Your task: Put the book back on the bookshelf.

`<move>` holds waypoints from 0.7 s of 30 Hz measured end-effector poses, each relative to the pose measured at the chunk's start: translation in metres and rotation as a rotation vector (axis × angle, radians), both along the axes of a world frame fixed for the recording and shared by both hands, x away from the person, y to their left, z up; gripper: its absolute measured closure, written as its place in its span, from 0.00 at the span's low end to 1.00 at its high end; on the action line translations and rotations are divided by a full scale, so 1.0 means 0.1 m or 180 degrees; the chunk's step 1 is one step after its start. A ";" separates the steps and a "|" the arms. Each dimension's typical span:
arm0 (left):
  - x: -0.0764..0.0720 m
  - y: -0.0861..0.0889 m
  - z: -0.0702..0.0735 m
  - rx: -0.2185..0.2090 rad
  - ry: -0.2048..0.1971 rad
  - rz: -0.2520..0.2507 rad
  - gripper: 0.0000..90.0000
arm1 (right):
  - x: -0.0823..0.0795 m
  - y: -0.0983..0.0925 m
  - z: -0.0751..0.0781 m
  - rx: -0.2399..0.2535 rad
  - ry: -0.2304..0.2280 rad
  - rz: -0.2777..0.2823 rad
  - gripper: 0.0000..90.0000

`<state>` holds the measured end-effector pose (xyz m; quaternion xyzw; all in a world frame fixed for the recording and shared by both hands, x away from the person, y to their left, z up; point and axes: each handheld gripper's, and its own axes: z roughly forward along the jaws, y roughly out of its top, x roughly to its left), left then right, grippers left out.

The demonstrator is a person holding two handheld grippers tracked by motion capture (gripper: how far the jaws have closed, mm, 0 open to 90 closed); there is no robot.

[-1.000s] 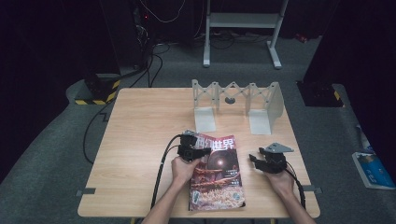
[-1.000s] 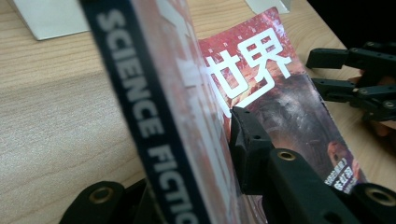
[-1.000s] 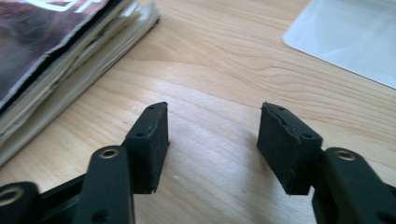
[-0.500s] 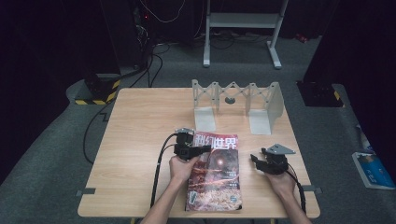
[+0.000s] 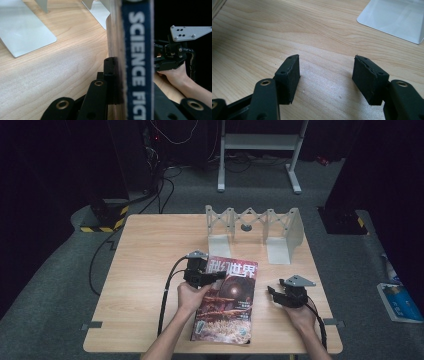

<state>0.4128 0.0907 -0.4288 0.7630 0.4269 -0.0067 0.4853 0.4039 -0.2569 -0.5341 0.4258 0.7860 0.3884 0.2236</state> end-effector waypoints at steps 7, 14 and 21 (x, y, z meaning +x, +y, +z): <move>-0.04 -0.05 0.11 -0.0004 -0.0068 -0.0077 0.93 | 0.00 0.00 0.00 -0.0017 -0.0002 0.0014 0.43; -0.02 -0.05 0.21 -0.0028 -0.0076 -0.0095 0.93 | 0.01 0.02 0.00 0.0001 -0.0002 0.0050 0.42; 0.01 -0.12 0.38 0.0034 -0.0164 -0.0128 0.93 | 0.02 0.02 0.00 0.0006 -0.0011 0.0058 0.42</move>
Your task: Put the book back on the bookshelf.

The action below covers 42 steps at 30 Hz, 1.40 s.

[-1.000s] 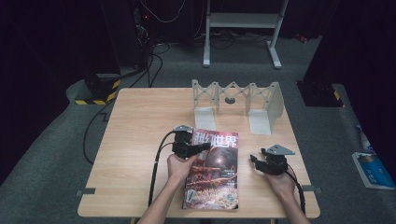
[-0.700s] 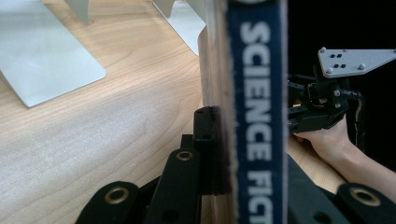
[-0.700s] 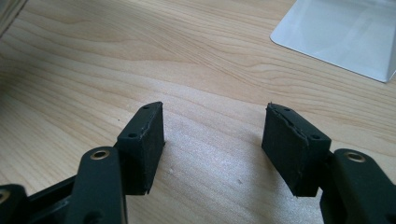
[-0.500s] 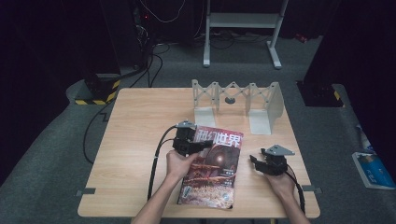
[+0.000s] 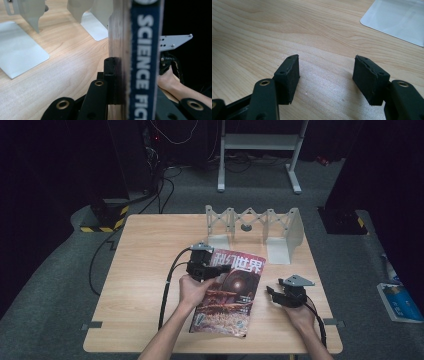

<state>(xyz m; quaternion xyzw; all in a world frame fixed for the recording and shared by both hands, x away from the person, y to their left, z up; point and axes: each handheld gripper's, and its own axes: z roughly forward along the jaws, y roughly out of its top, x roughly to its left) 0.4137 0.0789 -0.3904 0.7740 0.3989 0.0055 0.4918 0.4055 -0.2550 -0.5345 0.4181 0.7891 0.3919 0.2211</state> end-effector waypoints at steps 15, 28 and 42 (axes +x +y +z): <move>0.02 -0.11 0.18 0.0179 -0.0045 -0.0064 0.93 | 0.03 0.02 0.00 0.0015 0.0012 0.0015 0.42; 0.07 -0.13 0.42 0.0371 -0.0138 -0.0094 0.93 | 0.07 0.03 0.00 0.0014 0.0005 -0.0016 0.42; 0.06 -0.09 0.63 0.0467 -0.0215 -0.0049 0.92 | 0.08 0.03 0.00 0.0023 0.0002 -0.0079 0.43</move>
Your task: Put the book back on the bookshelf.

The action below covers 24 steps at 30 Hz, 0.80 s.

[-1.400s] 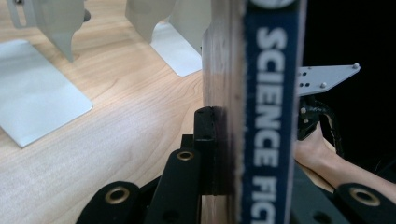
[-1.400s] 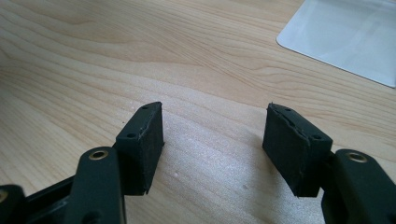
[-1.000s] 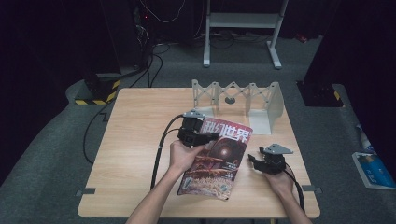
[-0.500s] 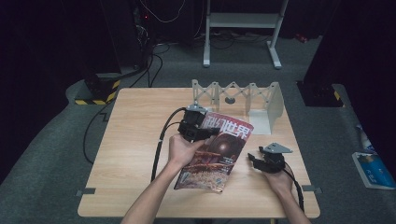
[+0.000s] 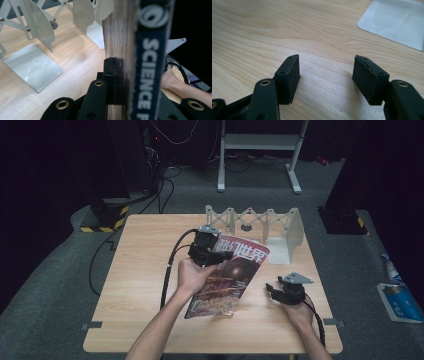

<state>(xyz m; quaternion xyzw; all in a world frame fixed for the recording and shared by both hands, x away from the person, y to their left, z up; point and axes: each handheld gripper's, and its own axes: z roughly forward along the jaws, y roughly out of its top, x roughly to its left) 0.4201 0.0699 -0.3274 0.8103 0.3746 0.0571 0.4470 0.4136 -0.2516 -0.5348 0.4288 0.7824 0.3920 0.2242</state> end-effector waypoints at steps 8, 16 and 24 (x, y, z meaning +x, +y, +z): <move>0.01 0.03 0.09 0.0058 -0.0058 0.0021 0.92 | 0.00 0.00 0.00 -0.0001 0.0001 -0.0005 0.43; 0.04 0.05 0.16 0.0216 -0.0083 0.0056 0.92 | -0.01 0.00 0.00 -0.0002 -0.0005 -0.0010 0.43; 0.07 0.10 0.27 0.0409 -0.0082 0.0111 0.92 | 0.00 0.00 0.00 -0.0007 -0.0009 -0.0006 0.43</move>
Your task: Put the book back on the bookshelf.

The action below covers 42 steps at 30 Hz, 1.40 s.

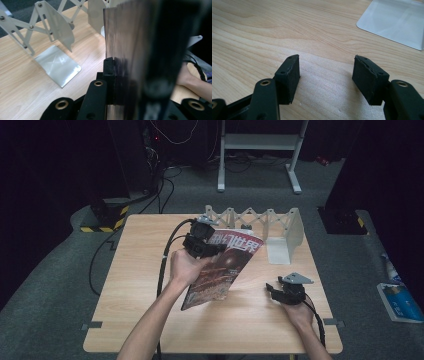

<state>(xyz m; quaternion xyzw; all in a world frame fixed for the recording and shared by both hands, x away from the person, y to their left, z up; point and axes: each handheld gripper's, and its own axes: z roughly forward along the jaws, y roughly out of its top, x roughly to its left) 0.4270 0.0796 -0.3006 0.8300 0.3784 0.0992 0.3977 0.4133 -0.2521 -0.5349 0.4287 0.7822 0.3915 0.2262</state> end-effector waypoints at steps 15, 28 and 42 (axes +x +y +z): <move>0.06 0.07 0.09 0.0157 0.0110 0.0084 0.92 | 0.00 0.00 0.00 0.0001 0.0001 -0.0005 0.43; 0.13 0.13 0.17 0.0271 0.0178 0.0175 0.91 | 0.00 0.00 0.00 0.0000 0.0001 -0.0007 0.43; 0.21 0.17 0.17 0.0364 0.0278 0.0256 0.91 | -0.01 0.00 0.00 0.0000 0.0000 -0.0007 0.43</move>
